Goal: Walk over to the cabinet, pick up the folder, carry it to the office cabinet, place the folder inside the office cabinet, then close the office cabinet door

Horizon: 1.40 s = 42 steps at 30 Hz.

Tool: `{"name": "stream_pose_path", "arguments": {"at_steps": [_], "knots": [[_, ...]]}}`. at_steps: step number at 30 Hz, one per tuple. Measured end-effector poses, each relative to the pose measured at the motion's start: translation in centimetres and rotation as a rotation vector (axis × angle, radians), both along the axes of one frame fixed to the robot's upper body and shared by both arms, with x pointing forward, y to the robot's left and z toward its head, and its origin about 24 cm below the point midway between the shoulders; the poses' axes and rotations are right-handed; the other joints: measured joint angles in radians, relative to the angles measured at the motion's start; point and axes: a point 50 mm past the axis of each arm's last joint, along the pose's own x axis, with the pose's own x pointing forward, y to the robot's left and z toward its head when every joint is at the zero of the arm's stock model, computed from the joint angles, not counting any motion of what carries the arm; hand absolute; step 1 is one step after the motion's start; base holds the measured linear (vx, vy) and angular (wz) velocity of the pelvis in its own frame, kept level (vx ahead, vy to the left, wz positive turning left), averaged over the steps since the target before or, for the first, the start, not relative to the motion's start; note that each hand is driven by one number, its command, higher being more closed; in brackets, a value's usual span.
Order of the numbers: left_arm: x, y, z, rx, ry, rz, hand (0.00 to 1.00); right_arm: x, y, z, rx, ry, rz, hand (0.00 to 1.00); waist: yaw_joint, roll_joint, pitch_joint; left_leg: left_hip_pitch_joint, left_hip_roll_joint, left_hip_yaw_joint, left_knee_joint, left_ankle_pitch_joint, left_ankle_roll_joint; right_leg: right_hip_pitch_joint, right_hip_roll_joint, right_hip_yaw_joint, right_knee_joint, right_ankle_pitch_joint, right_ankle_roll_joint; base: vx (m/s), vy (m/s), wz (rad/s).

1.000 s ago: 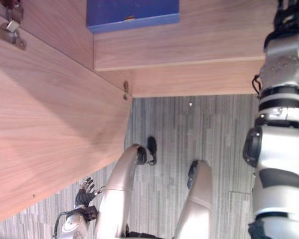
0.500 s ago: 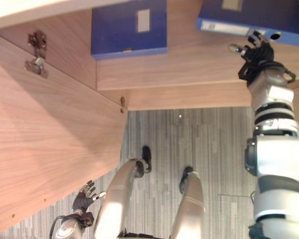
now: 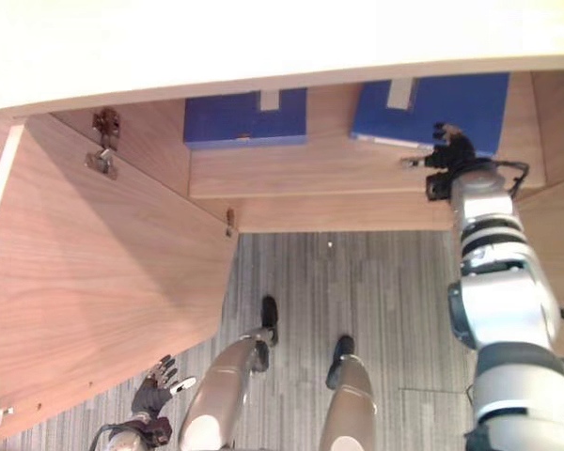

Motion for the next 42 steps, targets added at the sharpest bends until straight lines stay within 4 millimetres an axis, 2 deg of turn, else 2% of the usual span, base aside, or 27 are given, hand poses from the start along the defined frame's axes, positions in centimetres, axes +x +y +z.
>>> {"name": "stream_pose_path", "arguments": {"at_steps": [1,4,6,7,9,13,14,17,19,20,21,22,23,25,27,28,30,33,37,40,42], "knots": [[0.0,0.0,0.0,0.0,0.0,0.0,0.0,0.0,0.2,-0.3,0.002,0.006,0.005,0.0,0.0,0.0,0.0,0.007,0.0,0.001,-0.011,0.005,-0.002,0.005,0.002,0.0,-0.008,0.004,0.0,0.09,-0.008,-0.06],[0.0,-0.1,0.0,-0.004,0.003,-0.001,0.0,0.4,2.1,-2.7,0.003,0.064,0.056,0.0,-0.001,-0.002,-0.003,0.057,0.002,0.007,-0.06,0.02,-0.009,0.051,0.012,-0.002,-0.056,0.022,-0.001,0.07,-0.011,-0.09],[-0.1,-0.1,-0.1,-0.006,0.007,-0.001,0.0,0.1,4.2,-6.6,0.04,0.144,0.105,0.0,-0.002,-0.011,-0.026,0.082,0.006,0.011,-0.079,0.022,-0.011,0.081,0.022,-0.002,-0.091,0.034,-0.003,0.07,-0.018,-0.09],[-0.1,-0.1,-0.1,-0.005,0.007,-0.002,0.0,0.0,4.8,-7.7,0.052,0.168,0.118,0.0,-0.002,-0.014,-0.028,0.092,0.008,0.013,-0.081,0.022,-0.011,0.094,0.025,-0.002,-0.101,0.037,-0.003,0.08,-0.017,-0.08],[-0.2,-0.3,-0.2,-0.001,0.015,-0.01,0.0,-1.2,7.0,-12.2,0.109,0.268,0.159,0.0,-0.005,-0.021,-0.034,0.13,0.011,0.023,-0.085,0.021,-0.013,0.141,0.028,-0.007,-0.125,0.044,-0.002,0.07,-0.013,-0.05],[-0.3,-0.5,-0.4,0.003,0.03,-0.02,0.0,-3.9,9.5,-18.0,0.278,0.379,0.162,0.0,-0.009,-0.036,-0.061,0.18,0.014,0.036,-0.124,0.023,-0.014,0.19,0.034,-0.017,-0.16,0.054,-0.006,0.05,-0.003,-0.04],[-0.5,-0.7,-0.6,0.002,0.045,-0.023,0.0,-5.1,9.9,-19.9,0.355,0.411,0.134,0.0,-0.008,-0.044,-0.078,0.206,0.013,0.055,-0.163,0.029,-0.016,0.204,0.036,-0.018,-0.184,0.063,-0.008,0.04,0.022,-0.05],[-0.9,-1.5,-1.6,-0.013,0.096,-0.022,0.0,-8.2,10.1,-23.6,0.512,0.451,0.047,0.0,-0.019,-0.057,-0.136,0.246,0.008,0.089,-0.252,0.073,-0.014,0.226,0.035,-0.033,-0.236,0.082,0.001,0.06,0.034,0.09],[-0.5,-1.9,-2.2,-0.016,0.123,-0.018,0.0,-11.6,10.3,-26.6,0.642,0.466,-0.064,0.0,-0.022,-0.068,-0.153,0.292,-0.003,0.087,-0.289,0.086,-0.01,0.274,0.033,-0.042,-0.265,0.087,0.009,0.1,0.051,0.06],[-0.5,-1.9,-2.5,-0.006,0.142,-0.015,0.0,-13.9,11.0,-28.6,0.722,0.505,-0.128,0.0,-0.028,-0.078,-0.163,0.323,-0.007,0.088,-0.296,0.086,-0.009,0.309,0.032,-0.043,-0.281,0.089,0.012,0.09,0.034,-0.01],[-0.6,-1.8,-2.7,0.001,0.155,-0.014,0.0,-15.2,11.4,-29.6,0.777,0.522,-0.17,0.0,-0.03,-0.082,-0.173,0.337,-0.009,0.091,-0.305,0.085,-0.009,0.324,0.032,-0.043,-0.291,0.089,0.013,0.08,0.023,-0.1],[-0.8,-1.9,-3.0,0.009,0.179,-0.006,0.0,-18.3,12.3,-31.7,0.91,0.554,-0.286,0.0,-0.035,-0.091,-0.194,0.375,-0.012,0.098,-0.327,0.086,-0.01,0.349,0.033,-0.042,-0.313,0.091,0.016,0.03,0.013,-0.14],[-0.9,-1.8,-3.2,0.01,0.188,-0.002,0.0,-19.5,12.5,-32.4,0.95,0.566,-0.33,0.0,-0.037,-0.092,-0.2,0.389,-0.013,0.105,-0.335,0.086,-0.01,0.36,0.033,-0.04,-0.32,0.092,0.018,0.04,0.012,-0.21],[-1.8,-1.9,-3.9,0.002,0.24,0.035,0.0,-24.3,12.5,-34.5,1.037,0.624,-0.482,0.0,-0.044,-0.091,-0.242,0.442,-0.018,0.12,-0.379,0.089,-0.013,0.397,0.037,-0.03,-0.349,0.093,0.021,0.04,0.005,-0.21],[-2.3,-1.7,-4.3,0.002,0.272,0.052,0.0,-26.9,12.1,-35.4,1.08,0.638,-0.586,0.0,-0.058,-0.096,-0.264,0.461,-0.018,0.122,-0.38,0.084,-0.016,0.425,0.039,-0.029,-0.373,0.098,0.025,0.04,-0.004,-0.09],[-2.3,-1.7,-4.5,0.006,0.282,0.045,0.0,-27.6,11.9,-35.6,1.088,0.636,-0.617,0.0,-0.061,-0.096,-0.267,0.469,-0.018,0.122,-0.382,0.082,-0.018,0.436,0.04,-0.029,-0.381,0.1,0.026,0.02,-0.016,-0.09],[-2.6,-1.6,-5.0,0.022,0.327,0.017,0.0,-28.7,10.7,-35.7,1.102,0.588,-0.699,0.0,-0.077,-0.096,-0.292,0.482,-0.019,0.124,-0.384,0.076,-0.021,0.466,0.045,-0.028,-0.42,0.116,0.03,0.02,-0.014,-0.05],[-2.4,-1.7,-5.1,0.038,0.338,-0.023,0.0,-30.2,9.8,-36.0,1.104,0.574,-0.777,0.0,-0.082,-0.101,-0.293,0.511,-0.027,0.123,-0.385,0.067,-0.021,0.508,0.042,-0.029,-0.445,0.124,0.036,0.01,-0.002,0.0],[-2.2,-1.9,-5.0,0.051,0.34,-0.068,0.0,-31.4,9.8,-36.3,1.039,0.639,-0.753,0.0,-0.084,-0.106,-0.29,0.518,-0.05,0.123,-0.385,0.052,-0.013,0.518,0.024,-0.029,-0.453,0.134,0.052,0.01,0.033,-0.02],[-2.1,-2.2,-5.1,0.054,0.342,-0.095,0.0,-31.4,10.3,-36.3,1.0,0.683,-0.694,0.0,-0.088,-0.101,-0.276,0.56,-0.063,0.133,-0.384,0.019,0.015,0.507,-0.005,-0.029,-0.349,0.134,0.086,0.03,0.086,-0.16],[-2.2,-2.2,-5.2,0.053,0.353,-0.098,0.0,-30.5,10.4,-36.0,0.967,0.68,-0.633,0.0,-0.091,-0.095,-0.265,0.605,-0.066,0.145,-0.384,0.009,0.026,0.439,-0.031,-0.027,-0.143,0.138,0.087,-0.03,0.152,-0.19]]}}
